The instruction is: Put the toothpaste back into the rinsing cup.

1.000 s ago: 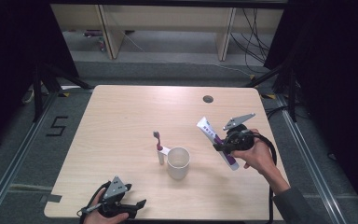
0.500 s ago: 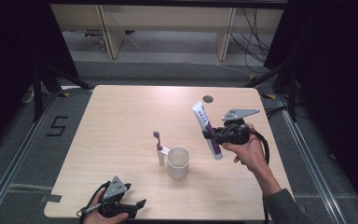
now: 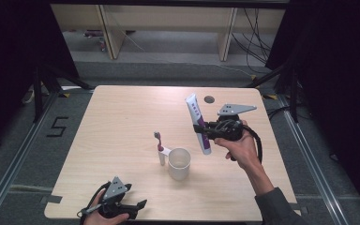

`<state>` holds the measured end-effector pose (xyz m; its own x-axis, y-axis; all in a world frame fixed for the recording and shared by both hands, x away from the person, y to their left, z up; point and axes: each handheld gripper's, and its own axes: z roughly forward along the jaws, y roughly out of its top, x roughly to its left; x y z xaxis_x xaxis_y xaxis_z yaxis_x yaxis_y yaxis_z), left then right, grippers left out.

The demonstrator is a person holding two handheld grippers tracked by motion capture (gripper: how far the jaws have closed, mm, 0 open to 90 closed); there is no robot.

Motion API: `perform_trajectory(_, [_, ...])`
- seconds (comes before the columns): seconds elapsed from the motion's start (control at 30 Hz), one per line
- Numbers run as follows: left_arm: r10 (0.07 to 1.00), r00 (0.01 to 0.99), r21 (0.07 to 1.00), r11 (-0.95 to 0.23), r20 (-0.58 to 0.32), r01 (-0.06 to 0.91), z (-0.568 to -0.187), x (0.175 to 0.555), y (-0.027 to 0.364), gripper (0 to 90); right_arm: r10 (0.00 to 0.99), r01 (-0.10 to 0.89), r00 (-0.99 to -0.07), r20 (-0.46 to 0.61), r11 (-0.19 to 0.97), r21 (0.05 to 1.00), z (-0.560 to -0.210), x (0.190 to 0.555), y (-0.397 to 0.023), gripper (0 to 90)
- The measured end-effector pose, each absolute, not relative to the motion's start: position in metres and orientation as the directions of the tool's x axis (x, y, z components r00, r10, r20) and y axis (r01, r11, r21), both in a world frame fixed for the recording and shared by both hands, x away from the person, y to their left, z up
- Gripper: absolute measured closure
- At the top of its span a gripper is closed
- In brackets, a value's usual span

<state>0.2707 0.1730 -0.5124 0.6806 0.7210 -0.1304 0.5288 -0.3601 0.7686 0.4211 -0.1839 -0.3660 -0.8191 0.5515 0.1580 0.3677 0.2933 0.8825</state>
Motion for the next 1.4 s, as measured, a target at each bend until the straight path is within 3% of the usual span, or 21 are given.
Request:
perform_trajectory(0.63, [0.725, 0.674, 0.778, -0.338, -0.144, 0.53, -0.513, 0.27, 0.172, 18.0, 0.491, 0.372, -0.841, 0.226, 0.223, 0.901, -0.374, 0.414, -0.147, 77.8])
perform_trajectory(1.4, [0.72, 0.679, 0.777, -0.345, -0.141, 0.527, -0.512, 0.271, 0.171, 18.1, 0.471, 0.363, -0.862, 0.19, 0.311, 0.878, -0.417, 0.412, -0.125, 77.5])
